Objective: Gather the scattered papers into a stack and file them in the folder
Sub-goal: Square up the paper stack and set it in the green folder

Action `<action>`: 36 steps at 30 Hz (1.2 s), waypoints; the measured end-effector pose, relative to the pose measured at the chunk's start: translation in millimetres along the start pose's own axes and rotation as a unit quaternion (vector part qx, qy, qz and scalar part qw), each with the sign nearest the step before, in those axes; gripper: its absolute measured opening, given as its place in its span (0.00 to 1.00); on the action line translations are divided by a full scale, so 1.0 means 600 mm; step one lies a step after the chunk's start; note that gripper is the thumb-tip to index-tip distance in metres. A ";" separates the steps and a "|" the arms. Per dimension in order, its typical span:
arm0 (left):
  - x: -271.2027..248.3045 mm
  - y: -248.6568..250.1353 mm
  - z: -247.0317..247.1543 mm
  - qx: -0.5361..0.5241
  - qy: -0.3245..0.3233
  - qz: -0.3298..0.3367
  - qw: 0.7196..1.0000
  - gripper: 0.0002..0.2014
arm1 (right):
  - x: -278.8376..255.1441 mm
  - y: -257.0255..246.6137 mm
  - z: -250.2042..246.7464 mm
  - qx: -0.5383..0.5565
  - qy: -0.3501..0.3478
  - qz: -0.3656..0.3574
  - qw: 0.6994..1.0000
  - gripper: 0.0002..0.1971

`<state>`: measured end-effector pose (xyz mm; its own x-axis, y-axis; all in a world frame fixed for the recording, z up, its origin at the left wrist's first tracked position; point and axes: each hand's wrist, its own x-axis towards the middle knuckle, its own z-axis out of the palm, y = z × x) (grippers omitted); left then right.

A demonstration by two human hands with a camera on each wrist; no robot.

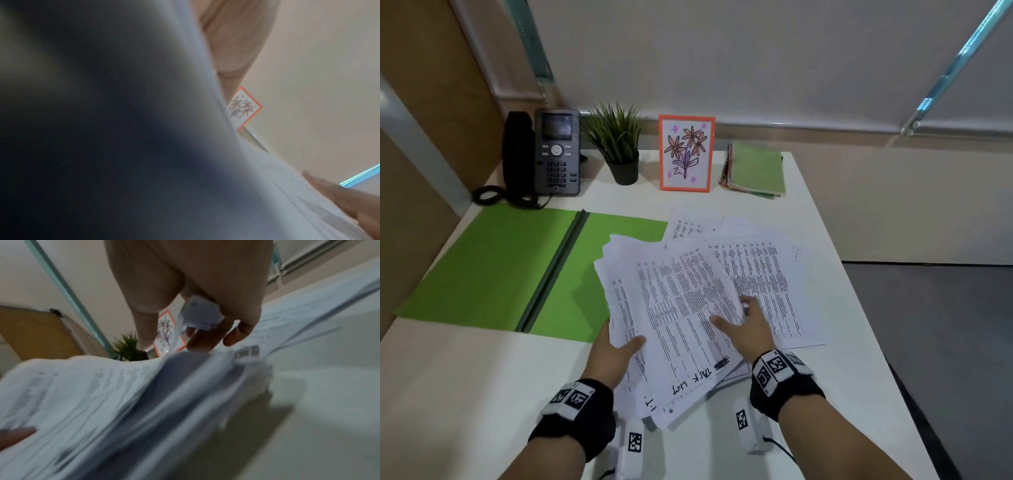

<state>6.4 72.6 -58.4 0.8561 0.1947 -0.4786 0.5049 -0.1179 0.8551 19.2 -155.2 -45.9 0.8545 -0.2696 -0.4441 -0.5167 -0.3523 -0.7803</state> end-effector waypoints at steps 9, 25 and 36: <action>-0.051 0.103 -0.025 -0.045 -0.063 0.112 0.991 0.18 | 0.002 -0.059 -0.092 0.104 -0.068 -0.057 0.991 0.52; -0.095 0.097 0.003 -0.180 0.114 0.259 0.942 0.34 | -0.117 -0.052 -0.048 0.295 0.081 -0.260 0.916 0.26; -0.104 0.126 0.025 -0.218 0.090 0.337 0.911 0.20 | -0.127 -0.089 -0.021 0.355 0.086 -0.259 0.894 0.16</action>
<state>-7.0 37.1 33.2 0.9040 0.3817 0.1925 -0.2553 0.1211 0.9592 -18.9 -127.1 34.8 0.9167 -0.3903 0.0854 0.1634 0.1712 -0.9716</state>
